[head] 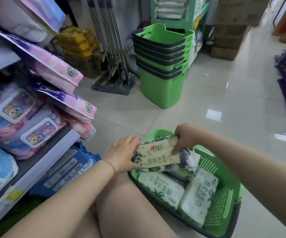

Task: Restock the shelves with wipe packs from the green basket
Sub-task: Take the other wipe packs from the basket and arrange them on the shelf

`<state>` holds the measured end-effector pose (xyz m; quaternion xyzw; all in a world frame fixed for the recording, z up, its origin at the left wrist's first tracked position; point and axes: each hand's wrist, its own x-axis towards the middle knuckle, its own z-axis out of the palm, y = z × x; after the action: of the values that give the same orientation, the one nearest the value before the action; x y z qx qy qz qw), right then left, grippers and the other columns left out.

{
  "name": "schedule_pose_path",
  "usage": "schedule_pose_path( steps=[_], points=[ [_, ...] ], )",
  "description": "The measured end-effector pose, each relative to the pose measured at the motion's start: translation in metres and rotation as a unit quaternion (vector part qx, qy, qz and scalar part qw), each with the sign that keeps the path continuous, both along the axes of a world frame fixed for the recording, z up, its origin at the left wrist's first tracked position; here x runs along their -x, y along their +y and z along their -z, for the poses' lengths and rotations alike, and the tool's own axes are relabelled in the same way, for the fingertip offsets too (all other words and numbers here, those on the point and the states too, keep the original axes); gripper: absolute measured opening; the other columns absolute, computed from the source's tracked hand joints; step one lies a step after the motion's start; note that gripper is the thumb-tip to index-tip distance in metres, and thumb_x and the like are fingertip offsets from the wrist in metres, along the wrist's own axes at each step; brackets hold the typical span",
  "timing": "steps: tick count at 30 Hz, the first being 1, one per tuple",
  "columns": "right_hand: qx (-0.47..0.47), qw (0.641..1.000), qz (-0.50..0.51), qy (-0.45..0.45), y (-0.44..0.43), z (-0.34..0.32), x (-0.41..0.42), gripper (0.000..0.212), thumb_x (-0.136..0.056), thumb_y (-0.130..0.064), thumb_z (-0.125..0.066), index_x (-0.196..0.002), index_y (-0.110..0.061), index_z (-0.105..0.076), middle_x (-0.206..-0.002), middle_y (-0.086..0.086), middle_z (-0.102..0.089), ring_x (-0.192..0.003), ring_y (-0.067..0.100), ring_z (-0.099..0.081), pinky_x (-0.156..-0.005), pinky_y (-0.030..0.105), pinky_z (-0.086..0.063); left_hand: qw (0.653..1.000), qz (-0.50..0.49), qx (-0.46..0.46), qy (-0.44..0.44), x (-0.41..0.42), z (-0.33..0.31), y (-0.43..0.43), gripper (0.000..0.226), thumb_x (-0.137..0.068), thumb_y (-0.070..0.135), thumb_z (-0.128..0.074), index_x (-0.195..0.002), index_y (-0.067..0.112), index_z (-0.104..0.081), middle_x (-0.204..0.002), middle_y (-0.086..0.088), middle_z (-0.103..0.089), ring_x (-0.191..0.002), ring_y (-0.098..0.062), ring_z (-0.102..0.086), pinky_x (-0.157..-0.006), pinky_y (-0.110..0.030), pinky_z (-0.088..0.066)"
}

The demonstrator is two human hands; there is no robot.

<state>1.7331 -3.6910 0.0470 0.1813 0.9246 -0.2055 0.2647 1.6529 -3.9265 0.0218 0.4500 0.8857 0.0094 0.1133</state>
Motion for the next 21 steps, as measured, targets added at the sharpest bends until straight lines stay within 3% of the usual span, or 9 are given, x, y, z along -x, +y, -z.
schedule_pose_path(
  steps=[5,8,12,17,21],
  points=[
    [-0.052,0.989,-0.084,0.109,-0.015,-0.065,0.024,0.052,-0.060,-0.057,-0.081,-0.078,-0.010,-0.065,-0.068,0.004,-0.070,-0.056,0.017,-0.066,-0.052,0.025,-0.049,0.994,-0.038,-0.039,0.098,0.009,-0.028,-0.018,0.116,-0.052,0.066,-0.072,-0.144,0.026,-0.015,-0.138,0.005,-0.033,-0.123,-0.020,-0.035,-0.097,-0.038,-0.036],
    [-0.090,0.971,-0.128,0.181,-0.032,-0.092,0.034,0.051,-0.058,-0.062,-0.078,-0.073,-0.018,-0.060,-0.077,0.002,-0.064,-0.069,0.020,-0.061,-0.058,0.029,-0.048,0.978,-0.058,-0.093,0.178,0.017,-0.050,-0.039,0.116,-0.042,0.068,-0.068,-0.138,0.024,-0.021,-0.137,-0.001,-0.034,-0.123,-0.024,-0.034,-0.095,-0.043,-0.036],
    [-0.079,0.949,-0.156,0.261,-0.054,-0.121,0.041,0.052,-0.059,-0.061,-0.078,-0.086,-0.018,-0.064,-0.089,-0.002,-0.056,-0.080,0.019,-0.055,-0.068,0.034,-0.048,0.952,-0.044,-0.153,0.262,0.020,-0.081,-0.070,0.101,-0.041,0.057,-0.065,-0.130,0.017,-0.039,-0.122,-0.001,-0.046,-0.111,-0.024,-0.044,-0.080,-0.040,-0.041],
    [-0.033,0.920,-0.179,0.348,-0.078,-0.158,0.044,0.056,-0.055,-0.059,-0.081,-0.101,-0.030,-0.065,-0.088,-0.012,-0.048,-0.081,0.010,-0.051,-0.069,0.029,-0.045,0.918,-0.044,-0.203,0.337,0.020,-0.127,-0.106,0.098,-0.042,0.055,-0.067,-0.127,0.017,-0.038,-0.118,-0.003,-0.041,-0.109,-0.025,-0.039,-0.083,-0.040,-0.043],
    [-0.023,0.881,-0.188,0.434,-0.099,-0.194,0.052,0.074,-0.057,-0.053,-0.083,-0.122,-0.033,-0.056,-0.107,-0.012,-0.054,-0.096,0.010,-0.052,-0.082,0.027,-0.043,0.896,-0.029,-0.246,0.367,0.027,-0.171,-0.136,0.091,-0.049,0.056,-0.070,-0.125,0.018,-0.037,-0.116,-0.004,-0.041,-0.103,-0.030,-0.043,-0.085,-0.045,-0.044]
  ],
)
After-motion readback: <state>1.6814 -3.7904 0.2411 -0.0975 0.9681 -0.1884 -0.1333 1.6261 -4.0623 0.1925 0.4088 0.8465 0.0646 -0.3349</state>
